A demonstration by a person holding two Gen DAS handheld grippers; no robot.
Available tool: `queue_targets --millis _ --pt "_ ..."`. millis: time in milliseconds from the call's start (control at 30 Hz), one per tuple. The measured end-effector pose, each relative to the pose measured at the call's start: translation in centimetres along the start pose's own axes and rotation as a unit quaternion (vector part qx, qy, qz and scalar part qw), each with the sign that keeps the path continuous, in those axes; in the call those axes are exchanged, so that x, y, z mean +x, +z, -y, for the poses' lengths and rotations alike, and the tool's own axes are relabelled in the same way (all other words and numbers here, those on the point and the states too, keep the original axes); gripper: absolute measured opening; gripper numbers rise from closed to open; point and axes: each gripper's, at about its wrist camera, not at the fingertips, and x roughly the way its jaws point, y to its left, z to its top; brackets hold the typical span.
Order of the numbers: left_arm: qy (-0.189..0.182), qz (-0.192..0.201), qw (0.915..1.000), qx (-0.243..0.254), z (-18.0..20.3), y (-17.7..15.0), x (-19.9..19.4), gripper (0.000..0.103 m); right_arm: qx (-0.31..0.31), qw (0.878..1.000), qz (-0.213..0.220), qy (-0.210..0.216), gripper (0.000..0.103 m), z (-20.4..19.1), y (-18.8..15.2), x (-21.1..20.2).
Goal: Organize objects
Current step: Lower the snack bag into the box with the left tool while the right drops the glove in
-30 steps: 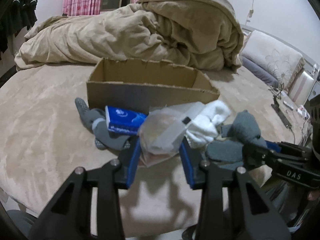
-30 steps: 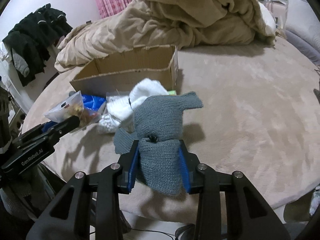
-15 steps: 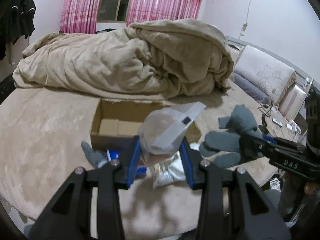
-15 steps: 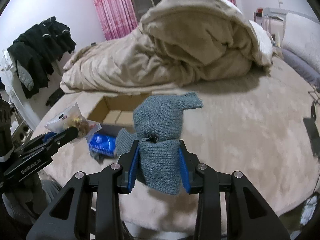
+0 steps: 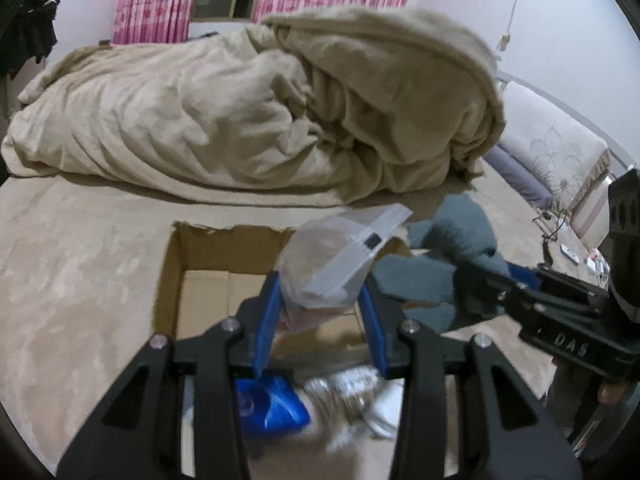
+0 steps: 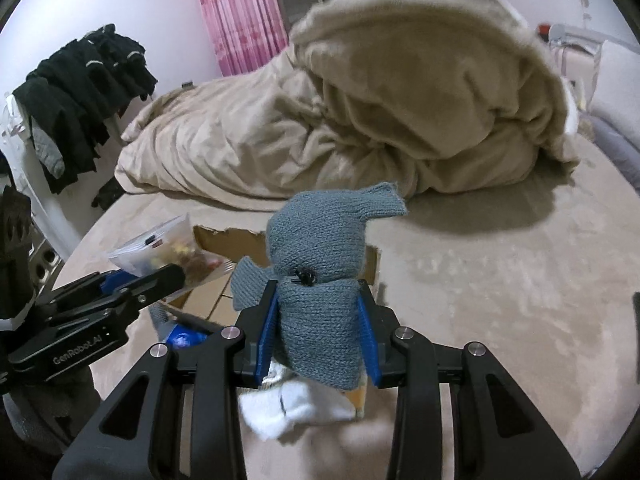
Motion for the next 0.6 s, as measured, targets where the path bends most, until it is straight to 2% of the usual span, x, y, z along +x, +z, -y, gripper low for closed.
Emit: queue_targets --millis 133,300,400,433,467,533,600 --pt "-0.006 -0.04 0.9991 -0.015 -0.8 -0.5 4.6 0.04 0.006 1.0 -0.03 0.004 0.038 0.8 -0.2 4.1" --pt "0.0 -0.066 0.9978 -0.013 -1.2 -1.1 7.9 0.042 0.003 0.999 -0.037 0.015 0.039 1.3 -0.5 6.9" --pt "0.01 -0.076 0.997 -0.014 -1.5 -1.0 8.4 0.052 0.002 0.999 -0.045 0.019 0.041 1.4 -0.6 7.9" --pt "0.014 -0.073 0.9971 -0.016 -1.7 -0.9 8.1 0.059 -0.002 0.999 -0.042 0.02 0.047 1.4 -0.5 7.9" --pt "0.018 -0.064 0.9975 -0.022 -1.9 -0.6 7.4 0.067 -0.005 0.999 -0.04 0.019 0.062 1.3 -0.3 7.6" --pt "0.018 -0.05 0.9981 -0.031 -2.3 -0.3 6.0 0.071 -0.003 0.999 -0.03 0.024 0.085 1.2 0.0 6.9" --pt "0.021 -0.037 0.9985 -0.035 -2.6 0.0 4.0 0.071 0.001 1.0 -0.02 0.024 0.085 0.9 0.4 5.5"
